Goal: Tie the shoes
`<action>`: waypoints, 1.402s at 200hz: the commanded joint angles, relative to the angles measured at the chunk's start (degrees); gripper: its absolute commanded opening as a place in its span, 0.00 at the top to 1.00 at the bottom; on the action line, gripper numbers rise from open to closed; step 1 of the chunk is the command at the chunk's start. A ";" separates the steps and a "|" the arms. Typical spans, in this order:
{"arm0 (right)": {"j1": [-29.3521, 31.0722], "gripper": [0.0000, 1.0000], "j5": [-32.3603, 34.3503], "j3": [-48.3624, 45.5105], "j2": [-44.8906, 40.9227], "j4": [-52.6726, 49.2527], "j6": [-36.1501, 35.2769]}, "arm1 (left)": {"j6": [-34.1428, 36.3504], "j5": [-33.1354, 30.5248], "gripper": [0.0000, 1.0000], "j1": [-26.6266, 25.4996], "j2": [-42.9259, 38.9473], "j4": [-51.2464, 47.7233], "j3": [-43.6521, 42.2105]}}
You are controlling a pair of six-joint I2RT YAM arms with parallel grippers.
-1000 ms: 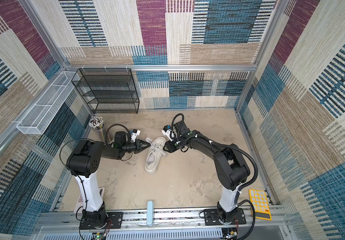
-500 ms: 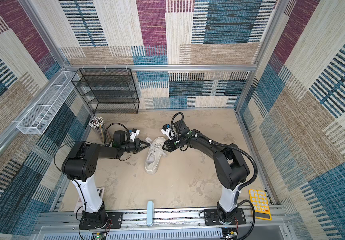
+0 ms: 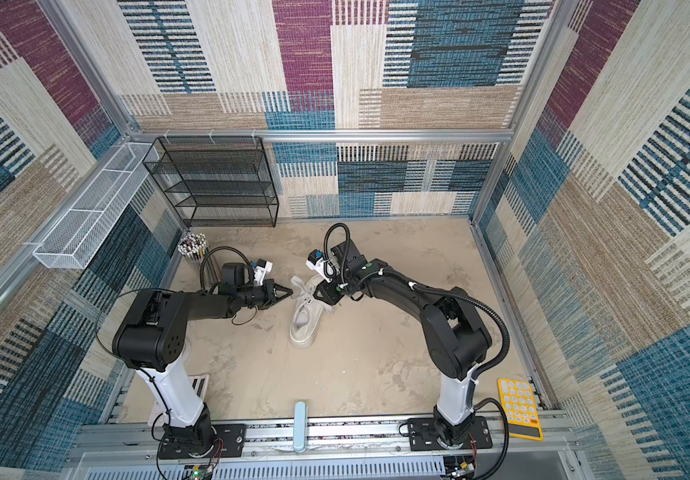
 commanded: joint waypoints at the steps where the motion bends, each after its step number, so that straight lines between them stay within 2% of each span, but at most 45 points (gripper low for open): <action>1: 0.46 0.63 1.16 1.42 1.06 1.36 -5.64 | 1.50 -1.25 1.00 0.25 -1.18 -0.55 -0.43; 30: 0.81 0.63 0.32 3.23 2.69 1.50 -8.22 | 2.35 -1.73 1.00 0.35 -2.32 -1.73 -0.56; 61: 1.14 0.71 -0.91 5.97 5.31 0.40 -9.15 | 3.06 -1.72 1.00 0.54 -2.69 -2.84 -0.55; 90: 1.84 0.75 -1.75 8.46 7.71 -1.96 -9.50 | 3.41 -1.86 1.00 0.70 -3.14 -3.37 -0.65; 134: 2.46 0.74 -1.84 9.33 9.64 -3.22 -8.92 | 4.21 -2.49 1.00 1.13 -4.12 -4.46 -1.00; 160: 2.54 0.79 0.03 9.72 10.73 -3.68 -8.29 | 5.52 -3.42 1.00 1.44 -5.09 -6.34 -0.92; 223: 2.53 0.80 1.63 9.53 10.84 -3.94 -7.57 | 8.94 -6.11 1.00 2.32 -7.54 -10.82 -1.44; 280: 2.57 0.81 1.83 8.99 10.83 -3.78 -7.41 | 8.33 -7.43 1.00 3.77 -8.69 -9.97 -3.01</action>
